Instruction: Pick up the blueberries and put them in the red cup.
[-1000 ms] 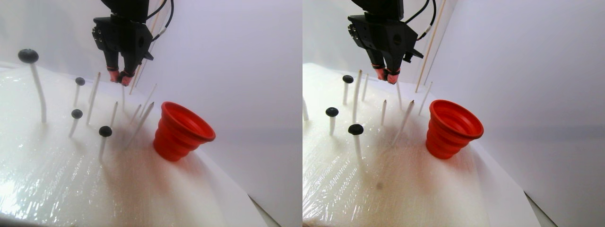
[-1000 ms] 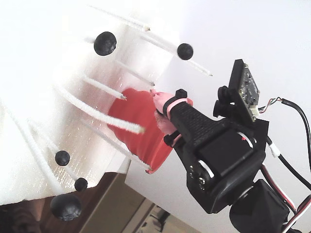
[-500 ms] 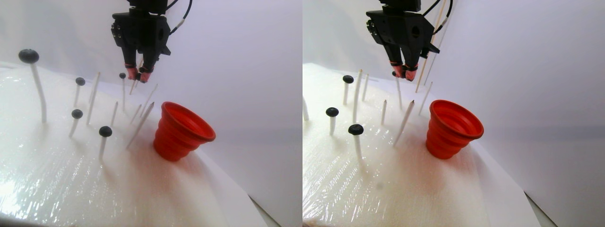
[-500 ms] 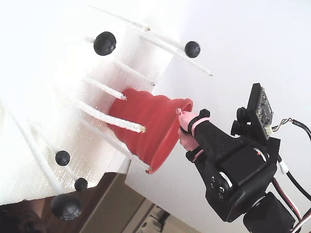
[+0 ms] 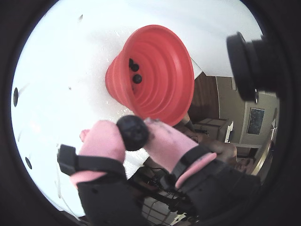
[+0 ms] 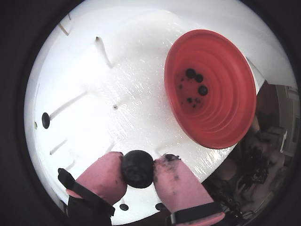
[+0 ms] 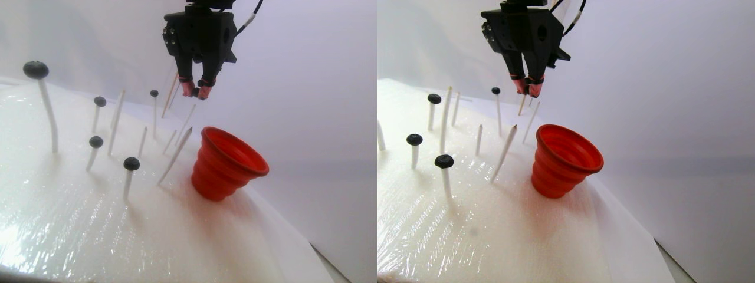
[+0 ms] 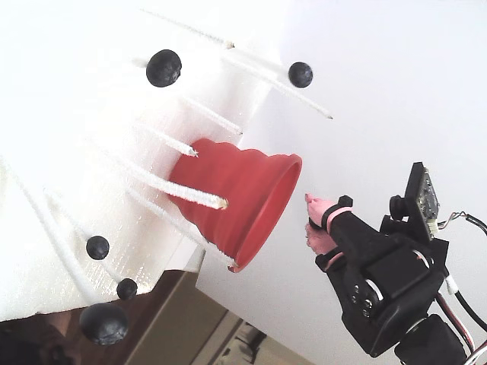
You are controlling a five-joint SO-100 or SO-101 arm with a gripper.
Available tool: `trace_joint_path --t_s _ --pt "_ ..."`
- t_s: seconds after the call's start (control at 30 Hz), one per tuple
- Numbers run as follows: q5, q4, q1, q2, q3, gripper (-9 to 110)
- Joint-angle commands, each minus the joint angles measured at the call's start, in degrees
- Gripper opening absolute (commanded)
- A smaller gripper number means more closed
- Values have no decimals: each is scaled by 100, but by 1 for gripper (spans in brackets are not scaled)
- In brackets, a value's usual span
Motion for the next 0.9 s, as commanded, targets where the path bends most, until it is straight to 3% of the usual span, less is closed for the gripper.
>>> trace_joint_path --t_s 0.0,0.87 --pt "18 26 519 571 -70 9" --pt "510 -35 1547 -167 -378 9"
